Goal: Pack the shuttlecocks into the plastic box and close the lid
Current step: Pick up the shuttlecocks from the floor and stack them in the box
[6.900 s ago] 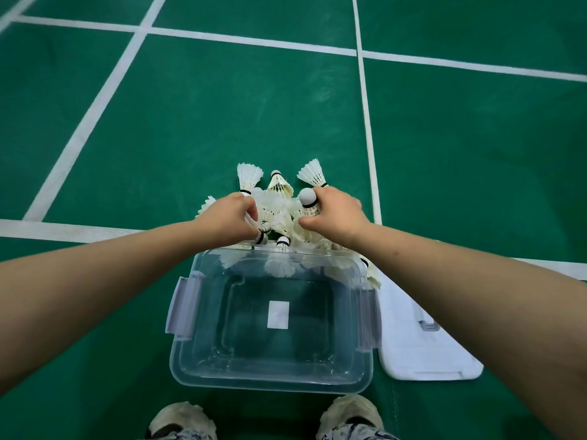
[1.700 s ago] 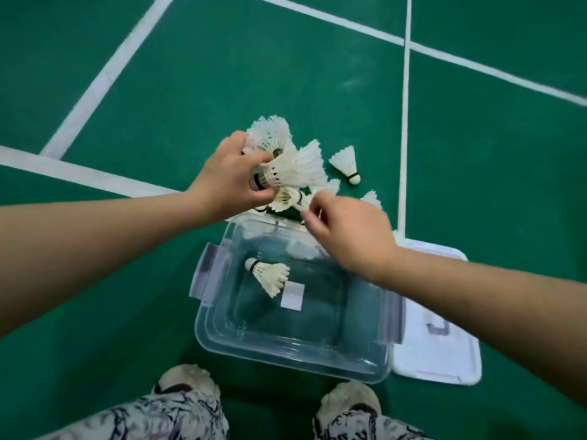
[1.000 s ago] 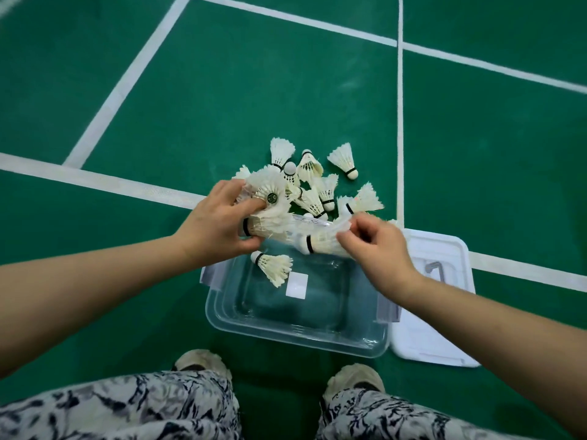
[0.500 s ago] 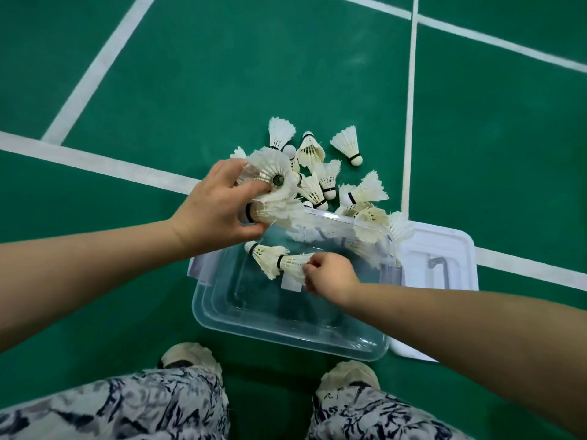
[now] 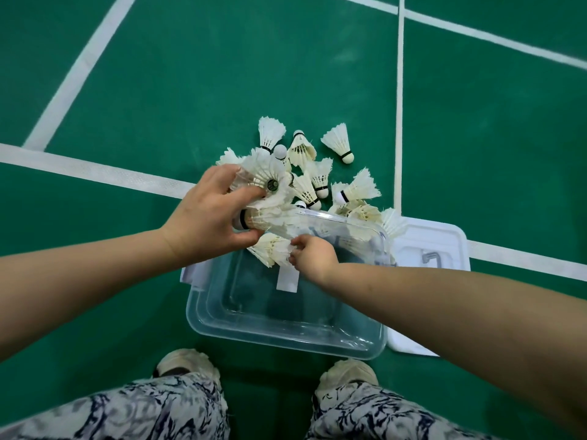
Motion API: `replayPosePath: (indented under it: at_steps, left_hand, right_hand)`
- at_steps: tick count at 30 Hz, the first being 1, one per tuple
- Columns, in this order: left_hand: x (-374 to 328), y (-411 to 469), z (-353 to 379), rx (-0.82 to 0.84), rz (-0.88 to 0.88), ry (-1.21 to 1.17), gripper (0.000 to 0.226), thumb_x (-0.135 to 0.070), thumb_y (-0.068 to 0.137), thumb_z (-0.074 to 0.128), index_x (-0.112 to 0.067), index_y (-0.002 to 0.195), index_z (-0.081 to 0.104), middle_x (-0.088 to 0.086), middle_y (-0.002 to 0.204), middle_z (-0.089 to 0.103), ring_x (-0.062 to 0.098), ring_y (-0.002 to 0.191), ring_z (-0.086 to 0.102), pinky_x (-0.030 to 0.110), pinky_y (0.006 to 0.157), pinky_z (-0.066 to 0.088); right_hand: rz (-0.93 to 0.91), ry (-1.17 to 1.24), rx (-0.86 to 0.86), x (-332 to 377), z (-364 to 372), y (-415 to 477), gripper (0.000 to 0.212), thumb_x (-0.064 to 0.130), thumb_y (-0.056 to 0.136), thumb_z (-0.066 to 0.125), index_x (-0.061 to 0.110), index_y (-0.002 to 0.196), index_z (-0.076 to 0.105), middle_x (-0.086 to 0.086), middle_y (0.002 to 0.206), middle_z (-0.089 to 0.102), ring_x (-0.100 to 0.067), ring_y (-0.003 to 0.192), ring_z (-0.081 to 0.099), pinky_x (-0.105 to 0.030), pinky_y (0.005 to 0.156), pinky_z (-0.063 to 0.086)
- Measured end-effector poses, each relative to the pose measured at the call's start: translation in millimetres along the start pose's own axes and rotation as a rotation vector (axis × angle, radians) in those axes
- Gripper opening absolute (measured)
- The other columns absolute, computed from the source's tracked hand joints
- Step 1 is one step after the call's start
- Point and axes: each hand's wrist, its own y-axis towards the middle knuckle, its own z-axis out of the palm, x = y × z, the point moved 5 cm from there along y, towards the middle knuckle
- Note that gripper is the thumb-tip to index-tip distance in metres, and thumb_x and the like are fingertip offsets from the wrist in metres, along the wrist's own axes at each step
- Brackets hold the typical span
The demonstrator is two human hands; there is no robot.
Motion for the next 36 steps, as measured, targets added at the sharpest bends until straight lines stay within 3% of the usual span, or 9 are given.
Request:
replayPosePath:
  at_steps: [2, 4, 10, 14, 18, 22, 27, 32, 36]
  left_hand:
    - [1.2, -1.5, -0.2, 0.014, -0.005, 0.007, 0.059, -0.048, 0.064, 0.052, -0.009, 0.107, 0.065, 0.021, 0.107, 0.054, 0.026, 0.098, 0.037, 0.039, 0.083, 0.045]
    - [1.7, -2.4, -0.4, 0.021, -0.009, 0.013, 0.060, -0.049, 0.064, 0.051, -0.010, 0.108, 0.064, 0.020, 0.107, 0.054, 0.025, 0.098, 0.037, 0.039, 0.083, 0.044]
    - [0.6, -2.8, 0.5, 0.037, -0.021, -0.006, 0.061, -0.050, 0.065, 0.051, -0.009, 0.108, 0.064, 0.021, 0.107, 0.054, 0.025, 0.100, 0.037, 0.039, 0.083, 0.045]
    - [1.2, -4.9, -0.4, 0.049, -0.029, -0.005, 0.061, -0.050, 0.065, 0.051, -0.010, 0.108, 0.064, 0.020, 0.106, 0.054, 0.024, 0.099, 0.037, 0.038, 0.084, 0.044]
    - [0.2, -6.6, -1.5, 0.058, -0.034, -0.008, 0.061, -0.051, 0.066, 0.051, -0.010, 0.109, 0.064, 0.020, 0.107, 0.054, 0.024, 0.099, 0.037, 0.038, 0.084, 0.044]
    - [-5.0, -5.8, -6.6, 0.070, -0.033, -0.009, 0.059, -0.051, 0.067, 0.052, -0.010, 0.108, 0.064, 0.020, 0.107, 0.054, 0.024, 0.098, 0.038, 0.034, 0.085, 0.039]
    - [-13.6, -10.9, -20.8, 0.090, -0.049, -0.001, 0.056, -0.051, 0.069, 0.053, -0.011, 0.107, 0.062, 0.019, 0.107, 0.052, 0.030, 0.097, 0.043, 0.038, 0.085, 0.042]
    - [-31.8, -15.0, -38.8, 0.144, -0.084, 0.016, 0.060, -0.053, 0.067, 0.050, -0.010, 0.107, 0.062, 0.020, 0.108, 0.051, 0.038, 0.098, 0.049, 0.042, 0.086, 0.044]
    - [-49.4, -17.3, -47.2, 0.184, -0.119, 0.006, 0.061, -0.051, 0.067, 0.067, -0.013, 0.114, 0.059, 0.018, 0.119, 0.044, 0.034, 0.111, 0.042, 0.042, 0.098, 0.038]
  right_hand:
    - [-0.009, 0.009, -0.011, 3.3, -0.6, -1.2, 0.031, 0.007, 0.090, 0.045, 0.008, 0.119, 0.057, -0.011, 0.105, 0.063, -0.019, 0.085, 0.053, -0.017, 0.058, 0.042]
    - [-0.025, 0.022, -0.010, 4.7, -0.2, -1.1, 0.029, 0.008, 0.092, 0.045, 0.007, 0.118, 0.057, -0.011, 0.105, 0.063, -0.017, 0.084, 0.052, -0.018, 0.053, 0.037]
    - [-0.006, 0.026, 0.067, -4.5, 1.5, -2.2, 0.038, 0.014, 0.093, 0.052, 0.010, 0.130, 0.048, -0.009, 0.129, 0.056, -0.022, 0.108, 0.057, -0.023, 0.086, 0.044]
    - [0.009, -0.079, 0.078, -11.2, -8.8, -7.1, 0.042, 0.017, 0.092, 0.055, 0.010, 0.133, 0.046, -0.008, 0.132, 0.055, -0.022, 0.113, 0.056, -0.024, 0.091, 0.043]
    - [-0.095, -0.069, -0.020, -7.7, -29.1, -30.2, 0.030, 0.018, 0.092, 0.055, 0.013, 0.121, 0.056, -0.005, 0.119, 0.062, -0.018, 0.103, 0.058, -0.023, 0.085, 0.044]
    - [-0.393, 0.099, -0.241, 17.5, -53.7, -67.9, 0.012, 0.018, 0.087, 0.062, 0.024, 0.097, 0.057, 0.010, 0.085, 0.058, -0.004, 0.077, 0.054, -0.017, 0.074, 0.043]
    - [-0.540, 0.184, -0.273, 45.3, -60.6, -105.4, 0.032, 0.019, 0.078, 0.068, 0.039, 0.086, 0.044, 0.016, 0.093, 0.048, -0.005, 0.083, 0.049, -0.014, 0.070, 0.042]
    - [-0.677, 0.131, -0.265, 72.0, -52.5, -124.0, 0.018, 0.028, 0.080, 0.069, 0.024, 0.087, 0.053, 0.018, 0.082, 0.043, 0.004, 0.078, 0.042, -0.011, 0.069, 0.033]
    - [-0.722, 0.131, -0.336, 80.5, -59.4, -137.6, 0.021, 0.020, 0.083, 0.065, 0.011, 0.070, 0.052, 0.007, 0.063, 0.040, -0.009, 0.061, 0.036, -0.026, 0.059, 0.031]
